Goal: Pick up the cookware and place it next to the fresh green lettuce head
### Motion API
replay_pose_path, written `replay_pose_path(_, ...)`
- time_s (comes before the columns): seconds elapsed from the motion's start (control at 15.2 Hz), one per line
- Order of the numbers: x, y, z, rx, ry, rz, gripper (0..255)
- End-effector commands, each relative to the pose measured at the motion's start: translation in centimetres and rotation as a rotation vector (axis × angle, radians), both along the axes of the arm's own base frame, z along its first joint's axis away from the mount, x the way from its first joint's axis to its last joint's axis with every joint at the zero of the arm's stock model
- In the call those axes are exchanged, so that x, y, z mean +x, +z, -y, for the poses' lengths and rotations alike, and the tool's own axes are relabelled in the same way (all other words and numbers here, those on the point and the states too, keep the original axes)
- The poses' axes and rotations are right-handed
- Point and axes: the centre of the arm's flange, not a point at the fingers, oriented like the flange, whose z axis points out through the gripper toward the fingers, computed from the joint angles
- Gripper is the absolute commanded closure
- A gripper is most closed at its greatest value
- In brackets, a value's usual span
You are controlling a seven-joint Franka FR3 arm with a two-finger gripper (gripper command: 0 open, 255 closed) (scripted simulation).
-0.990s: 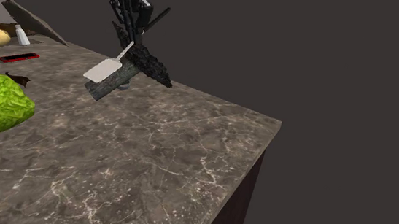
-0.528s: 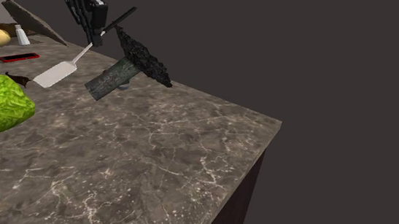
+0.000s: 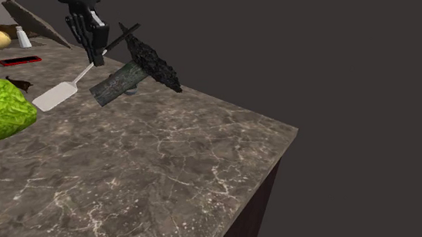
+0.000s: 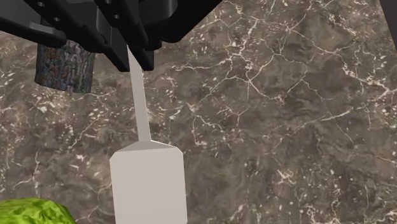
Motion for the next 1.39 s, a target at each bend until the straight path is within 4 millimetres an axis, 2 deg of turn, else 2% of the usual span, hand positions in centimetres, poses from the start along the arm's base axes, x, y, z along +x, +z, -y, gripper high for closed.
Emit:
replay_pose_path(0.0, 0.1, -1.1, 0.1, 0.0, 0.0, 0.0, 255)
replay_pose_path(1.32, 0.1, -11.6, 0.1, 0.0, 0.0, 0.0, 255)
